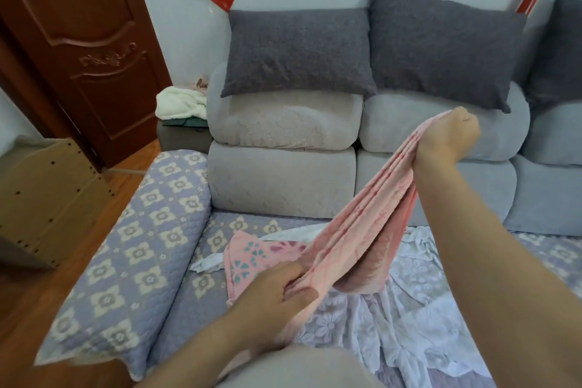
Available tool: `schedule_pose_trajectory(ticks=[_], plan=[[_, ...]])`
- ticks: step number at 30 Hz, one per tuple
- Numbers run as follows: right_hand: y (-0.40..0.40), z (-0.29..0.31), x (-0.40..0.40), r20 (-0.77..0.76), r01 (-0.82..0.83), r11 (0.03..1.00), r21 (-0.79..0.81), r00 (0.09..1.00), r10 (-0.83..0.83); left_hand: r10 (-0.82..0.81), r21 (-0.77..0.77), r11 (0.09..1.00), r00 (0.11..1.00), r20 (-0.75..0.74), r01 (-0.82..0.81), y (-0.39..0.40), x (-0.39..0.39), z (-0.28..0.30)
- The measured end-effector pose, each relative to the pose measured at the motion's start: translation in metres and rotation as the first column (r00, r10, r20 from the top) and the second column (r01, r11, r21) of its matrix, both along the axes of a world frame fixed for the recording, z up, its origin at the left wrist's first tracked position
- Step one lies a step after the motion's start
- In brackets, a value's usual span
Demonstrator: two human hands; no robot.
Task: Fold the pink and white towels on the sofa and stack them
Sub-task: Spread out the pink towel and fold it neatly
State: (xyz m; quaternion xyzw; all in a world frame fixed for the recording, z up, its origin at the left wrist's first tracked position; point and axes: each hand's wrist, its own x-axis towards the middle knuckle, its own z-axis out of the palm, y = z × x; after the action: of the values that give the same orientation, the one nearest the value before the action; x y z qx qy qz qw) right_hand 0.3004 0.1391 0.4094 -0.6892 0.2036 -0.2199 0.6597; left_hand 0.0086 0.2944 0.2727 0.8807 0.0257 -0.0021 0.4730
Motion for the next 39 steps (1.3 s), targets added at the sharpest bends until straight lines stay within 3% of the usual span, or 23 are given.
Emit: schedule_pose_trajectory(ticks=[2, 4, 7, 8, 10, 12, 15, 19, 22, 24, 26, 29, 32, 36, 39], plan=[[0.003, -0.007, 0.004, -0.034, 0.013, 0.999, -0.039, 0.999, -0.015, 0.003, 0.244, 0.970, 0.998, 0.061, -0.018, 0.001, 0.002, -0.005], [0.004, -0.012, 0.004, -0.041, 0.010, 0.999, -0.050, 0.999, -0.012, 0.036, 0.472, 0.868, 0.969, 0.245, -0.151, 0.003, 0.005, -0.013], [0.004, -0.011, 0.000, -0.042, -0.010, 0.992, -0.125, 0.999, 0.005, -0.174, 0.636, 0.745, 0.863, 0.474, -0.199, 0.004, 0.006, -0.019], [0.005, -0.010, 0.000, -0.036, -0.016, 0.990, -0.138, 0.999, 0.012, -0.247, 0.640, 0.752, 0.833, 0.495, -0.157, 0.003, 0.006, -0.020], [0.008, -0.005, 0.000, -0.006, -0.037, 0.990, -0.138, 0.999, 0.037, -0.248, 0.590, 0.805, 0.870, 0.427, -0.059, 0.000, 0.006, -0.020], [0.011, -0.001, 0.000, 0.017, -0.061, 0.992, -0.112, 0.998, 0.063, -0.045, 0.490, 0.868, 0.968, 0.246, -0.084, -0.003, 0.008, -0.021], [0.017, 0.000, -0.003, 0.029, -0.107, 0.990, -0.089, 0.993, 0.110, 0.177, 0.426, 0.883, 0.980, 0.092, -0.199, -0.005, 0.012, -0.022], [0.024, 0.002, -0.009, 0.056, -0.147, 0.985, -0.090, 0.987, 0.152, 0.147, 0.410, 0.902, 0.989, 0.007, -0.137, -0.008, 0.012, -0.029], [0.026, 0.004, -0.012, 0.083, -0.150, 0.985, -0.086, 0.984, 0.158, 0.101, 0.333, 0.937, 0.994, 0.042, -0.110, -0.010, 0.004, -0.034], [0.026, 0.006, -0.014, 0.101, -0.151, 0.986, -0.074, 0.982, 0.158, 0.077, 0.407, 0.900, 0.976, 0.206, -0.157, -0.002, 0.000, -0.040], [0.025, 0.008, -0.014, 0.120, -0.142, 0.988, -0.064, 0.982, 0.149, -0.001, 0.487, 0.848, 0.920, 0.391, -0.206, 0.001, -0.004, -0.033], [0.026, 0.014, -0.016, 0.133, -0.134, 0.989, -0.063, 0.981, 0.141, -0.241, 0.577, 0.804, 0.809, 0.536, -0.143, -0.009, -0.006, -0.025], [0.031, 0.018, -0.016, 0.149, -0.136, 0.989, -0.063, 0.978, 0.144, -0.355, 0.559, 0.828, 0.803, 0.478, 0.033, -0.016, -0.002, -0.023], [0.037, 0.019, -0.021, 0.160, -0.157, 0.986, -0.047, 0.974, 0.163, -0.057, 0.282, 0.959, 0.956, 0.288, -0.028, -0.014, -0.005, -0.025], [0.039, 0.019, -0.023, 0.168, -0.163, 0.986, -0.043, 0.971, 0.168, -0.008, 0.278, 0.959, 0.976, 0.216, -0.053, -0.011, -0.011, -0.035]])
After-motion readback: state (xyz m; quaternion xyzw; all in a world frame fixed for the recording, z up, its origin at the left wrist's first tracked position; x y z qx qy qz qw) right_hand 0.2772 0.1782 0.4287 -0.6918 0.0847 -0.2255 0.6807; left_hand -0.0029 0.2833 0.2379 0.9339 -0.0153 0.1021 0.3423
